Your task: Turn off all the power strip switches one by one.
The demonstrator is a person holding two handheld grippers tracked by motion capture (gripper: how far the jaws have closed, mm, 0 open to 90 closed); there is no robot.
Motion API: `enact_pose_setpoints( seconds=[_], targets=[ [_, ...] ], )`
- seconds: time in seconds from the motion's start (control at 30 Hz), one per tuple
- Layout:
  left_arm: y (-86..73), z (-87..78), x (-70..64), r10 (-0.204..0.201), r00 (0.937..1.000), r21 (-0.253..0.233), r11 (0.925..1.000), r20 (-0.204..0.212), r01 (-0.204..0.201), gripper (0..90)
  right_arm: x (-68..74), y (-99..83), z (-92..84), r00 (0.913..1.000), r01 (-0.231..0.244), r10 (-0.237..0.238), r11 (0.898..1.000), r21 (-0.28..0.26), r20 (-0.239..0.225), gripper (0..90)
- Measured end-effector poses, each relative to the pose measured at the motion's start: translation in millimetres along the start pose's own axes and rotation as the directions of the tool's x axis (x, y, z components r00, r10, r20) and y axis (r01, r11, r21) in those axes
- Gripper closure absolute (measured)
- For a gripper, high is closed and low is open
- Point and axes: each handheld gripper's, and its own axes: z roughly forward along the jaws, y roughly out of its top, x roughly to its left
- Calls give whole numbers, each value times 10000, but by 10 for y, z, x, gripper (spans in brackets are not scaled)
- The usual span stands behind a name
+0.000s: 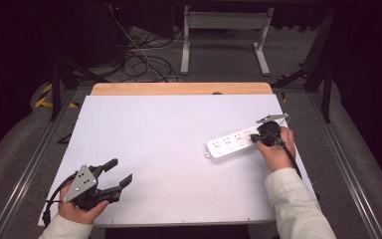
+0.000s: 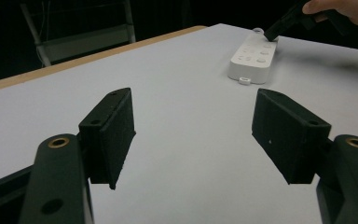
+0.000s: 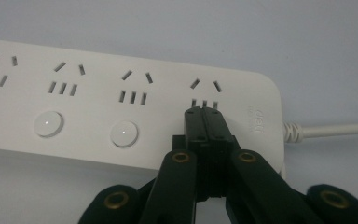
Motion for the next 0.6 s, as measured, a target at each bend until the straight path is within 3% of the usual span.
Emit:
enact_pose_setpoints(
  seconds=[0.43,0.6],
  targets=[
    [2,0,-6,4,10000,-6,10000,-38,-4,305,-18,-2,3,9992,-372,373,9993,74,-133,900],
    [4,-1,-8,-78,10000,-20,10000,-36,78,304,-1,3,0,9998,-197,197,9998,27,-16,900]
  ],
)
